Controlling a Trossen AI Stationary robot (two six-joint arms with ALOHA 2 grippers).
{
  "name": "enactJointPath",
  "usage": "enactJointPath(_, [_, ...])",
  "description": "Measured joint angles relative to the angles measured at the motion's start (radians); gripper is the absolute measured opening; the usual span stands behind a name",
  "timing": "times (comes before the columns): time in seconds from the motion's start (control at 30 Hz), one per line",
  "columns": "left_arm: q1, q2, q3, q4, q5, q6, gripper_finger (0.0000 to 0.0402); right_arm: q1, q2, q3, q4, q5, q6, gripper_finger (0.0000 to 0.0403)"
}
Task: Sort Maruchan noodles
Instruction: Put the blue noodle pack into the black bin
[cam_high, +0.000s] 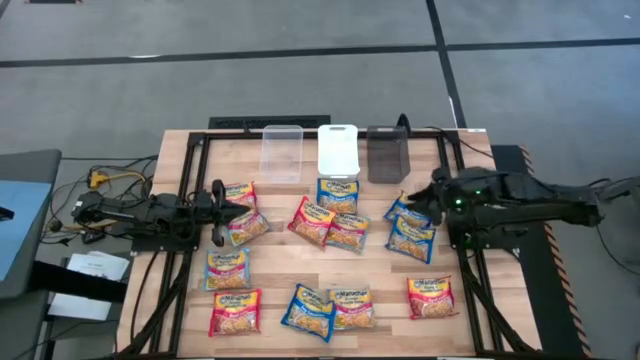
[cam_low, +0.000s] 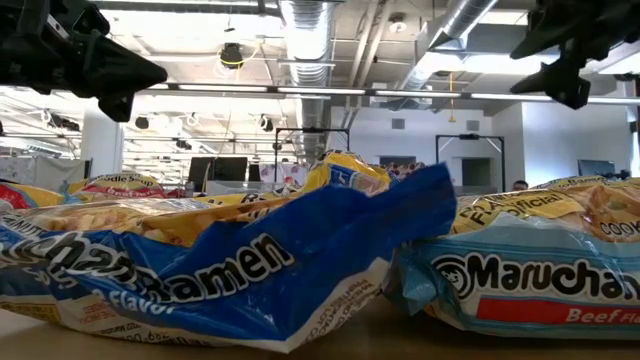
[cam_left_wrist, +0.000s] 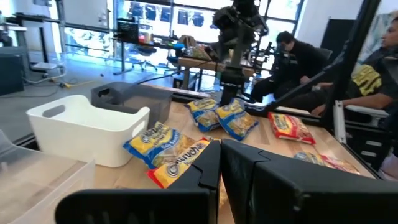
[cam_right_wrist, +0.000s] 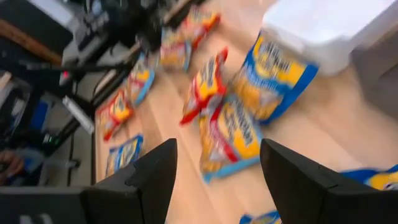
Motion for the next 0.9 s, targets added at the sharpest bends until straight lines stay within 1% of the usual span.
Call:
enactJointPath(0.07, [0.0,0.0,0.0,0.0,-0.015,0.0,0.0,0.0,0.035,0.0,0.0,-0.029,0.025,0.0256])
enactJointPath(0.23, [0.0,0.0,0.0,-0.003,-0.022,0.009,0.0,0.0,0.114,0.0,-0.016,-0.059,0.066,0.0255])
enactJointPath(0.4, [0.0,0.0,0.0,-0.006,-0.037,0.013,0.0,0.0,0.188,0.0,-0.09,-0.072,0.106,0.0255])
enactJointPath(0.57, [0.0,0.0,0.0,-0.006,-0.095,0.014,0.0,-0.001,0.245,0.0,-0.173,-0.126,0.107,0.0255])
enactJointPath(0.73, [0.0,0.0,0.0,-0.006,-0.127,0.033,0.0,-0.002,0.267,0.0,-0.226,-0.166,0.105,0.0255])
enactJointPath(0.9, [0.0,0.0,0.0,-0.005,-0.152,0.042,0.0,-0.001,0.267,0.0,-0.239,-0.168,0.105,0.0255])
